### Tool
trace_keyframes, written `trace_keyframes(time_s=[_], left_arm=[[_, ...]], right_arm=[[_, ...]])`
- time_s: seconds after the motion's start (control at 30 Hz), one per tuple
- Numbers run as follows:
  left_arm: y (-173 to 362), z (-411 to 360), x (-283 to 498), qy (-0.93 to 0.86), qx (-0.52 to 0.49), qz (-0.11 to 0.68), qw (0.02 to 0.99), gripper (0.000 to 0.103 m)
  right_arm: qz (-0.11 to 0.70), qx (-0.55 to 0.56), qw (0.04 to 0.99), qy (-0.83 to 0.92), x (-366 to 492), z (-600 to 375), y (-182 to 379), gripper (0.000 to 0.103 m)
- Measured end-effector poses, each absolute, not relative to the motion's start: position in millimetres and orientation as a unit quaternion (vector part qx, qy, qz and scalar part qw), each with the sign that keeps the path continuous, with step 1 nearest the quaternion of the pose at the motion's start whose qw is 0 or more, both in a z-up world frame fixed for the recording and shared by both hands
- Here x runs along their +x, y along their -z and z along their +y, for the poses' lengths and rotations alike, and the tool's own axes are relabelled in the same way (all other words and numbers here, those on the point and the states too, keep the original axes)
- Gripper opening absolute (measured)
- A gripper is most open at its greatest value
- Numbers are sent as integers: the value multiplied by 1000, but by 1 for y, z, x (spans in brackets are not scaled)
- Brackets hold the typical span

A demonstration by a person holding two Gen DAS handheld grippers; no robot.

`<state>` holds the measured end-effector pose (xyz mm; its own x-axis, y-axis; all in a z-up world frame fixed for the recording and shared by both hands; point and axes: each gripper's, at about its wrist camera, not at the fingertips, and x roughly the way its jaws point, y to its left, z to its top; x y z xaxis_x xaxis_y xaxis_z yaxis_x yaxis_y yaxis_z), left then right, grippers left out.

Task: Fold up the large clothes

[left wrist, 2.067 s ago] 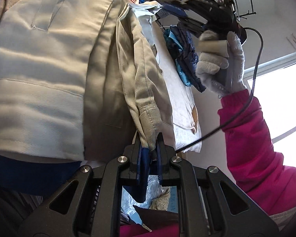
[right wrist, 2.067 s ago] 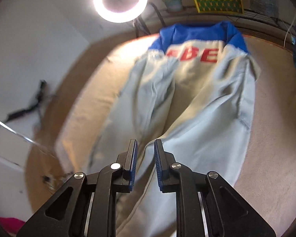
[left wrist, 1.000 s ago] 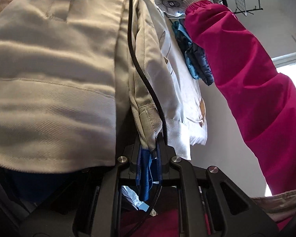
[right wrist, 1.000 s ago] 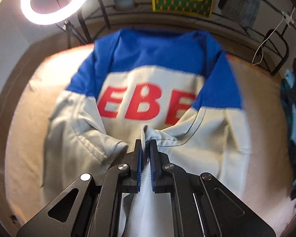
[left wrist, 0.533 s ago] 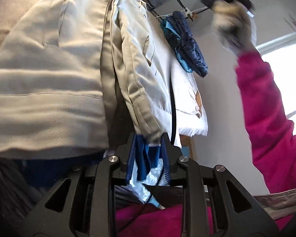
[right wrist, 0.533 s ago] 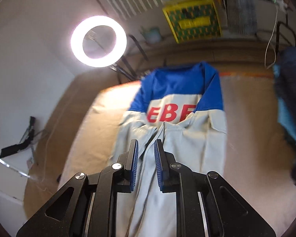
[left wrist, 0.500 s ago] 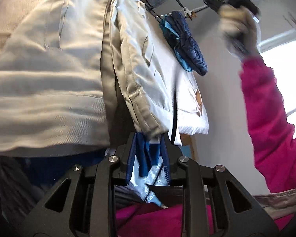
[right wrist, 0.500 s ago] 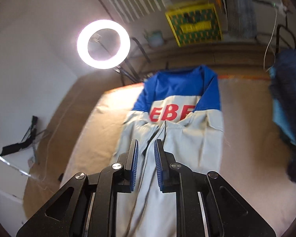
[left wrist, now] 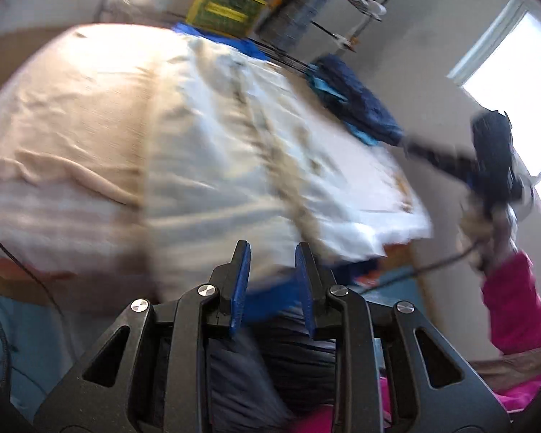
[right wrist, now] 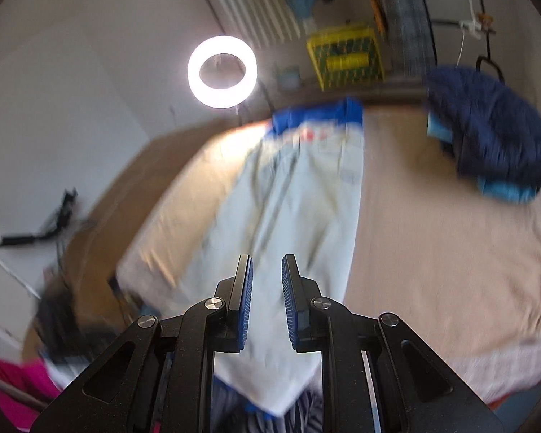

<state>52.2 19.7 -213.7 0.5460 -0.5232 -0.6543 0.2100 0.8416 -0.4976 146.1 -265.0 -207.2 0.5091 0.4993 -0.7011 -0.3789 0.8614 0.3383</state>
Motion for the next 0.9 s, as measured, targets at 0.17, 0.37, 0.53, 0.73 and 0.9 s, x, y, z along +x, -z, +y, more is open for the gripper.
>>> trace_keyframes(time_s=[0.17,0.37,0.53,0.73,0.9], left_arm=[[255,25,74,190,-183,434,861,25],[285,-29,73,219,-100,445,863,25],[282,-24,72,223,-109,454,856,29],[252,35,57,194,-176,442,858,68],[275,85,63,157,-260,465,831,68]], right_arm=[[461,38,849,-254,137,-233,275,16],[484,2,830,-278,133,-193,317,16],[484,-25,830,-278,131,-186,319,16],[454,20,848,-274,111,-226,288,61],[475,117,833,-256,109,-282,293,65]])
